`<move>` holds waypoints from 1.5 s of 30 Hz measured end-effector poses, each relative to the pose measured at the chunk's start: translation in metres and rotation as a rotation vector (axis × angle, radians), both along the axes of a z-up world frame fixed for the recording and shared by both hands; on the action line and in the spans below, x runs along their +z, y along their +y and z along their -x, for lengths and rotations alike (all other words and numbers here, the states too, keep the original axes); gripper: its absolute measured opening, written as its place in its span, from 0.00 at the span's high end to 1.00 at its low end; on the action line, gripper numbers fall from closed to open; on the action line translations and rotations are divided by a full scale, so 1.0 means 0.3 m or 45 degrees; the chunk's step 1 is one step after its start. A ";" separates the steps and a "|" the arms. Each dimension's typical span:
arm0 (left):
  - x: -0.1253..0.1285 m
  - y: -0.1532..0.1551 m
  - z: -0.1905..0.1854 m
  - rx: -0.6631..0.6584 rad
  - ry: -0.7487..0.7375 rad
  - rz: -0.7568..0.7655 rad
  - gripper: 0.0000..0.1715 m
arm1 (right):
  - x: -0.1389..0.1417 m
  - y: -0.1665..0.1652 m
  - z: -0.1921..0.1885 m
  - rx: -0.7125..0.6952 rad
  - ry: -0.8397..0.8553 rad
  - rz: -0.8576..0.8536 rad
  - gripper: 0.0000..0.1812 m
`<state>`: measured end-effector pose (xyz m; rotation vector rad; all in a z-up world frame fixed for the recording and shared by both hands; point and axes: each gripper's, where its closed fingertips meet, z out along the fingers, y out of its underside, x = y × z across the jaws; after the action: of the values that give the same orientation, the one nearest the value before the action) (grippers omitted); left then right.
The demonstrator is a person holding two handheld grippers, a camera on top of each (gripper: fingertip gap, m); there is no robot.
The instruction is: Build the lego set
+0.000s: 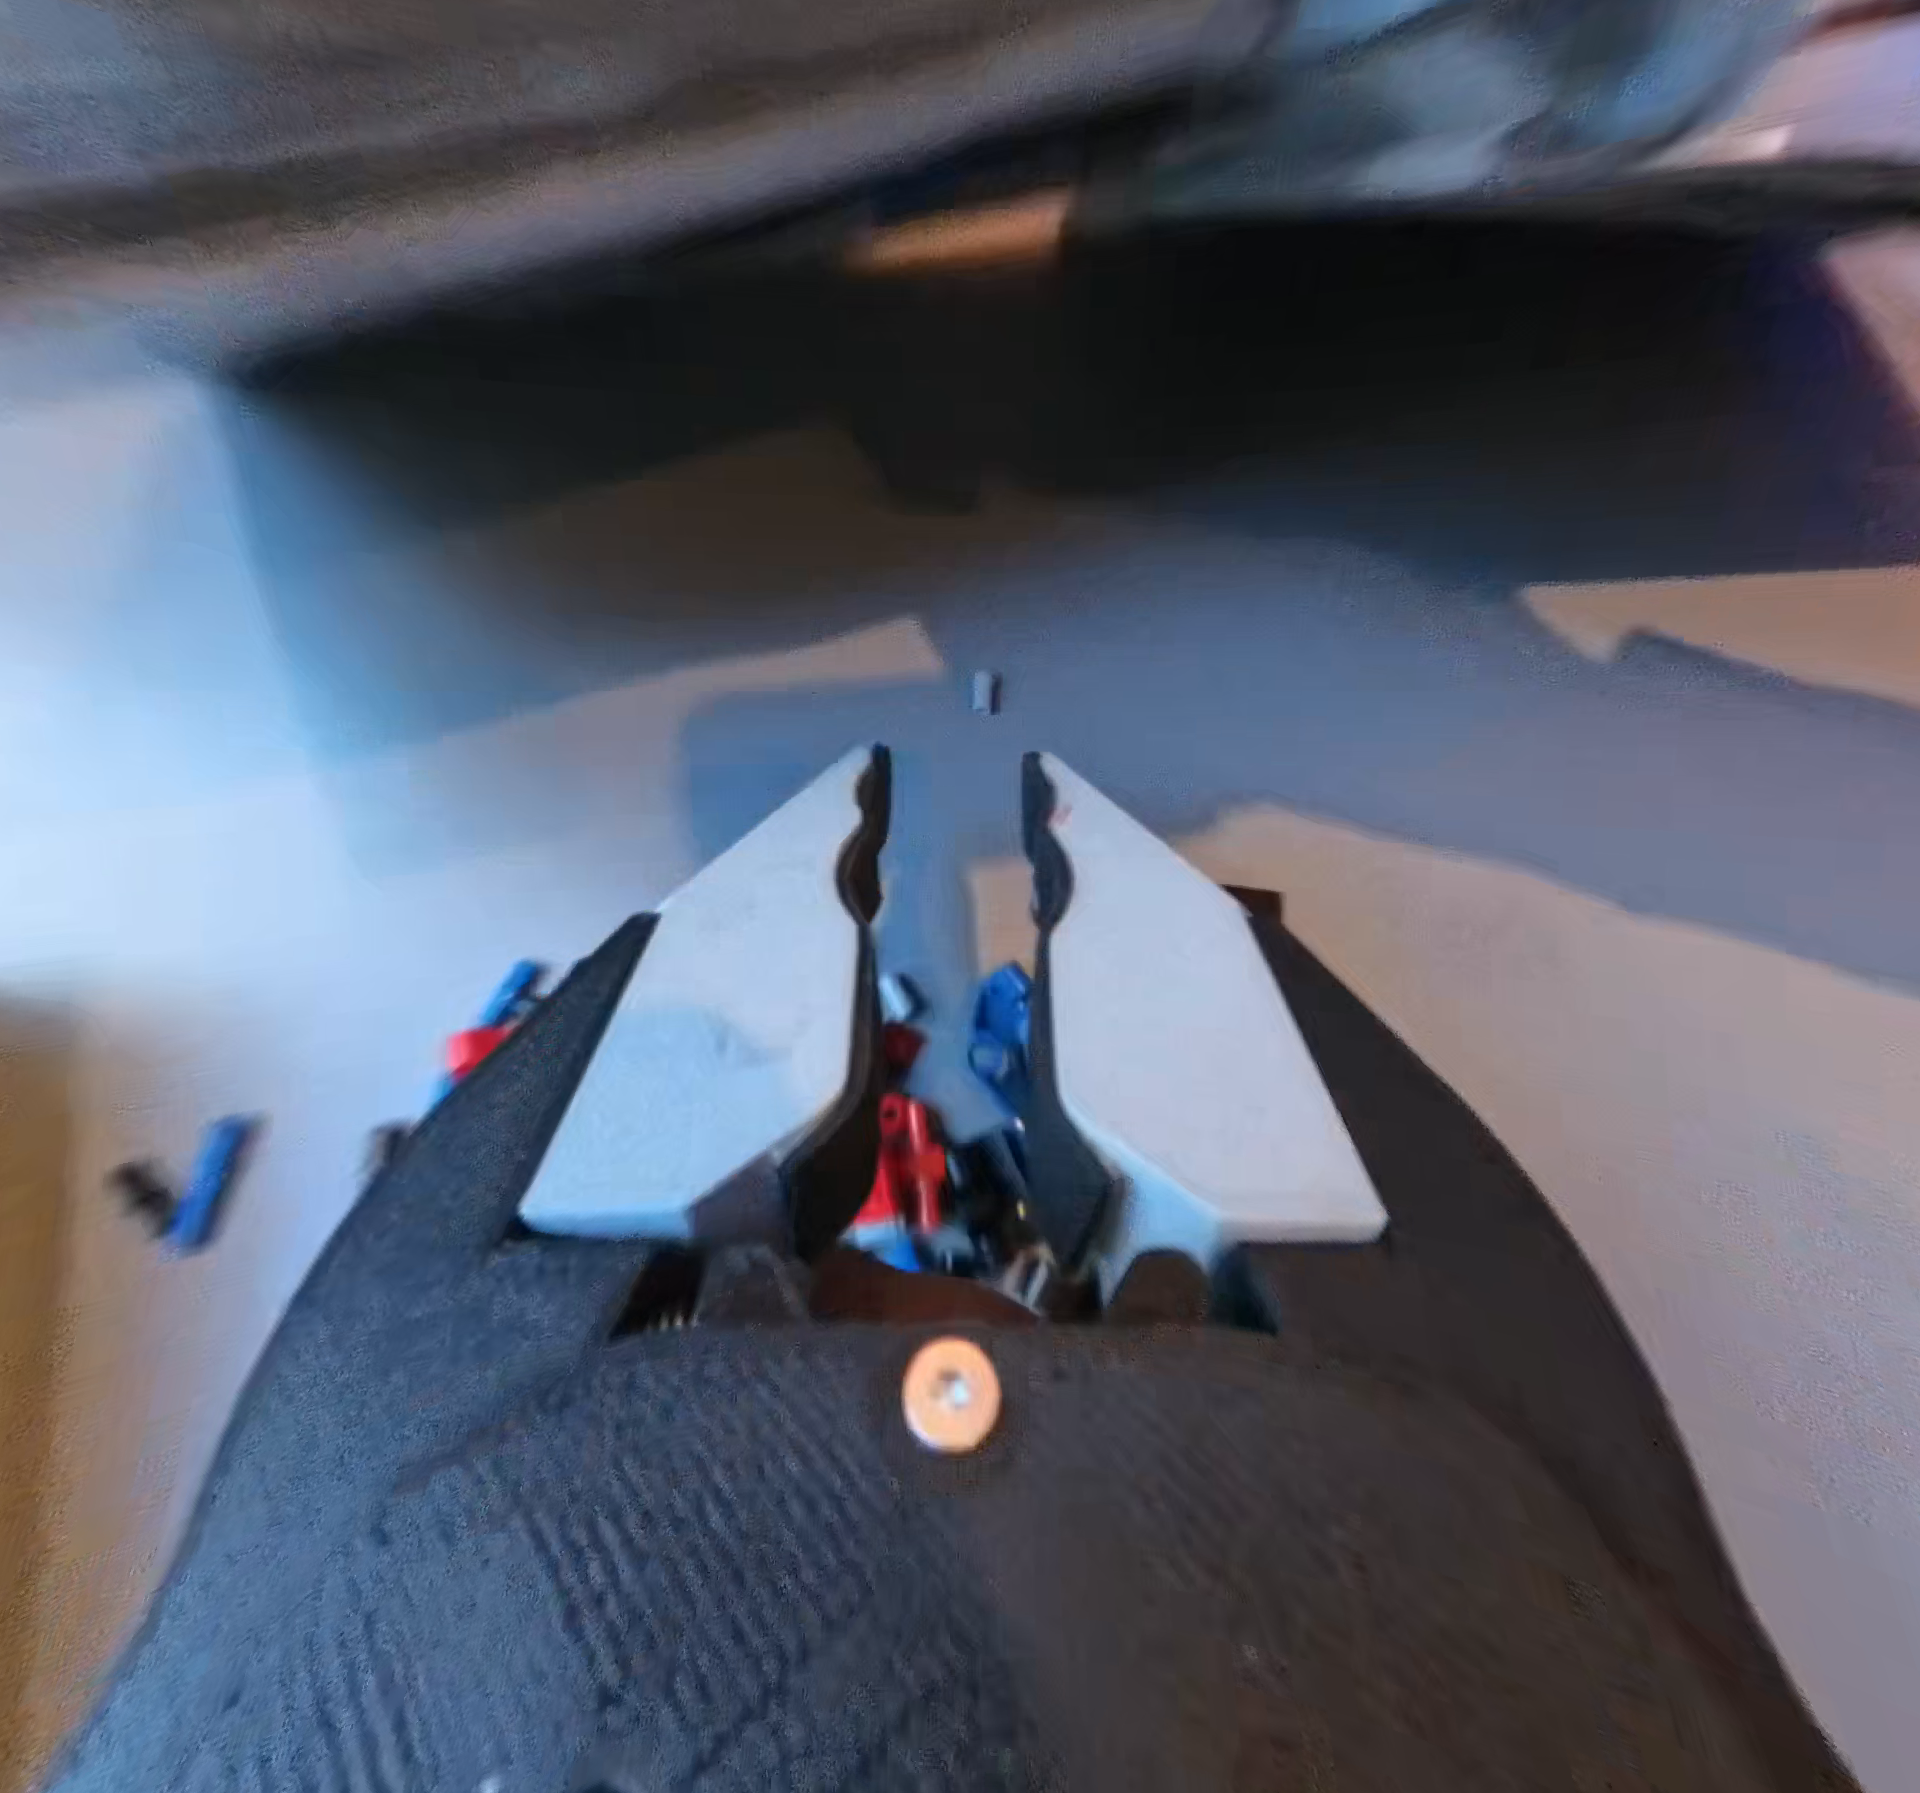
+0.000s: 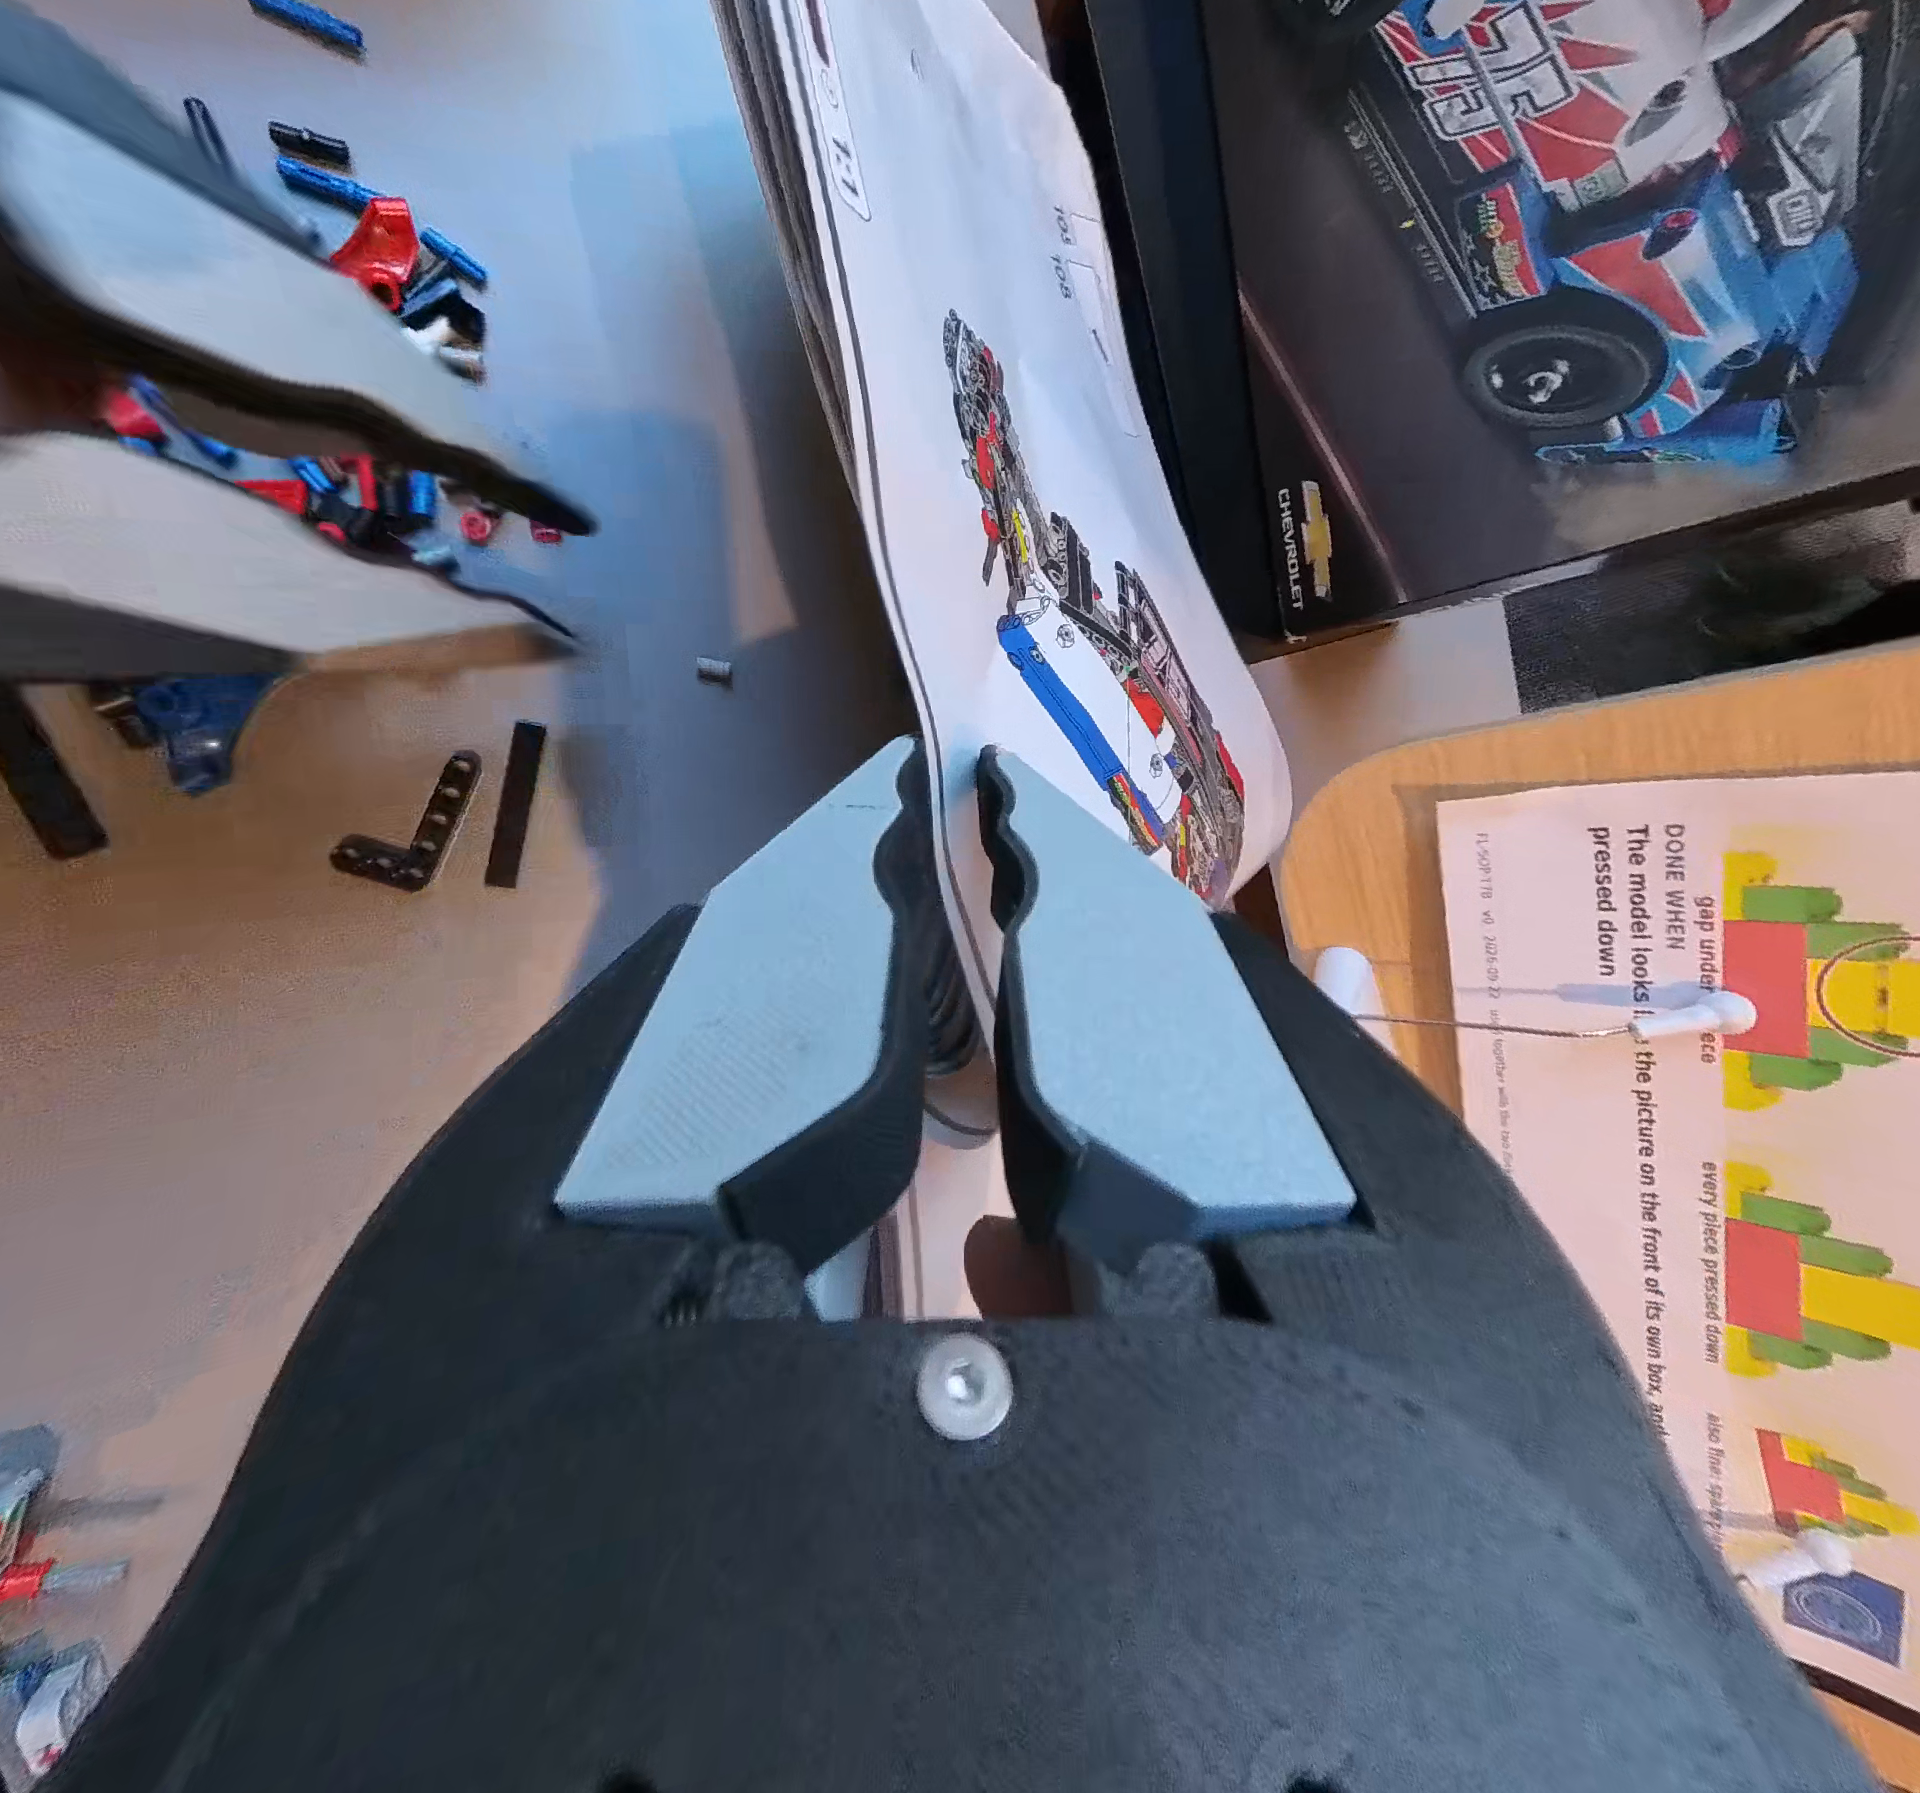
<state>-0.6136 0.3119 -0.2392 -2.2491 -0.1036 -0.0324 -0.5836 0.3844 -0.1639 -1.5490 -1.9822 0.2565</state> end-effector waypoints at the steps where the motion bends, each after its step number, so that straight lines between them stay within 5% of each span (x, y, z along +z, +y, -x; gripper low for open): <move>1: -0.050 0.030 0.001 -0.009 -0.078 0.080 0.82 | 0.005 0.005 -0.002 -0.002 0.005 0.001 0.97; 10: -0.111 0.120 0.002 -0.073 0.051 0.245 0.80 | 0.009 0.009 -0.013 0.026 0.047 0.044 0.96; 14: -0.140 0.112 -0.008 -0.121 0.093 0.295 0.99 | 0.005 0.007 -0.018 0.040 0.052 0.045 0.97; 19: -0.141 0.088 -0.011 -0.130 0.058 0.309 0.99 | 0.002 0.004 -0.020 0.039 0.060 0.064 0.96; 30: -0.092 -0.228 -0.055 -0.094 0.139 0.362 0.99 | -0.097 -0.069 -0.041 0.073 -0.034 0.052 0.95; 38: -0.062 -0.356 -0.014 0.012 0.035 0.261 0.82 | -0.305 -0.159 -0.060 0.063 -0.162 0.009 0.94; 45: 0.051 -0.580 0.036 0.146 0.038 0.138 0.78 | -0.214 -0.225 -0.080 0.076 -0.064 0.225 0.95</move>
<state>-0.6243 0.1379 -0.2238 -2.3471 -0.2228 0.0697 -0.5597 0.3170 -0.2281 -1.6202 -2.0954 0.4310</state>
